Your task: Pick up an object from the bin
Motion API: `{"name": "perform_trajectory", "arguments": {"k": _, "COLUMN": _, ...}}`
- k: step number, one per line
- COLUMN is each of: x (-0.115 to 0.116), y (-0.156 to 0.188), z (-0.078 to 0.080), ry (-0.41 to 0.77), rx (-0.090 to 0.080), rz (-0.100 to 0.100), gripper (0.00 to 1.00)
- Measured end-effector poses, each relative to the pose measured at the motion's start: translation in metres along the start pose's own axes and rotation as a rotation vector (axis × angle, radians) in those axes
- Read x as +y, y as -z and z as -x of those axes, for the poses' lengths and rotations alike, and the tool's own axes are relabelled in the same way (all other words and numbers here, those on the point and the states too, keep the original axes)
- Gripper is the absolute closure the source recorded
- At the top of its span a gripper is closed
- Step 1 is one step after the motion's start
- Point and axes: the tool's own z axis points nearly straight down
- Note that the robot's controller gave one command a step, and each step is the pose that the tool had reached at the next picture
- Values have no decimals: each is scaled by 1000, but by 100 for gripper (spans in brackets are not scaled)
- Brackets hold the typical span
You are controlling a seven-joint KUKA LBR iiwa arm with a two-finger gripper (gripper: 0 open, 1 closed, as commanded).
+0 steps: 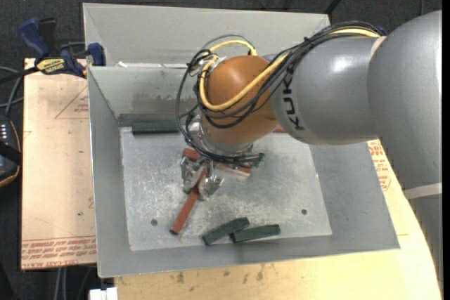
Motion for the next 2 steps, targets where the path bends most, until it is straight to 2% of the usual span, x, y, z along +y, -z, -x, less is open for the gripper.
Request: {"name": "perform_trajectory", "arguments": {"k": 2, "x": 1, "y": 6, "z": -1, "ry": 0, "rx": 5, "rz": 2, "gripper": 100}}
